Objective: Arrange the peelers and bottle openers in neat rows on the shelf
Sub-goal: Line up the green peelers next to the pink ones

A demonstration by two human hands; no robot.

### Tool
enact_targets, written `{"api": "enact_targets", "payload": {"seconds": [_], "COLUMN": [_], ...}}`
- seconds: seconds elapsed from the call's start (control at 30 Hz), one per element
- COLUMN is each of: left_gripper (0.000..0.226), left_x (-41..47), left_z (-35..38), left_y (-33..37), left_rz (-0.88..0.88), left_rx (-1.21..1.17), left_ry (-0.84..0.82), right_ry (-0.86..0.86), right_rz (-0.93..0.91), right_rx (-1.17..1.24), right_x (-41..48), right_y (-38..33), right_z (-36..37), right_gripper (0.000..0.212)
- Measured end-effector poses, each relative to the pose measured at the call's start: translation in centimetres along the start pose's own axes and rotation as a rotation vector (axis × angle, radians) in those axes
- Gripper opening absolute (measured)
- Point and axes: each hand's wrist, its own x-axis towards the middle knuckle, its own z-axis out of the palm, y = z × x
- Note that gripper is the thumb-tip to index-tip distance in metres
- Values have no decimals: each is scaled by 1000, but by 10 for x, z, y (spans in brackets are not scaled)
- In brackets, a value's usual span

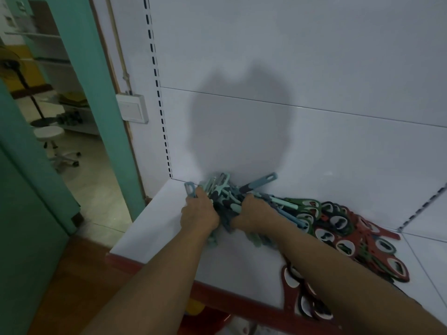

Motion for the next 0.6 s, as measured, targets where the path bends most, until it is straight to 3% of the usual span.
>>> {"api": "enact_targets", "payload": {"seconds": [0.13,0.23,0.3,0.33,0.43,0.47,0.6], "left_gripper": [62,78,81,73,21,14,21], "left_x": [1,4,6,6,1,-2,-11], "left_z": [-5,-21,-34,-39,-46,-47,-47], "left_y": [-1,-6,-11,-14,-21,-22,-15], "left_rz": [61,-25,-103,-119,-124,-122,-78], "left_rx": [-5,-195,-363,-468,-819,-902,-1144], "left_ry": [63,-32,-86,-102,-119,-123,-175], "right_ry": [-92,-242,-383,-432,-469,-459,-361], "right_rz": [-19,21,12,2,-48,-75,-87], "right_rx": [79,327,569,664,824,825,733], "right_x": [-7,-12,-15,-17,-18,-18,-12], "right_y": [-2,1,10,15,33,39,54], "right_z": [-28,-52,-70,-78,-92,-95,-102], "right_gripper": [31,14,11,10,11,14,18]}}
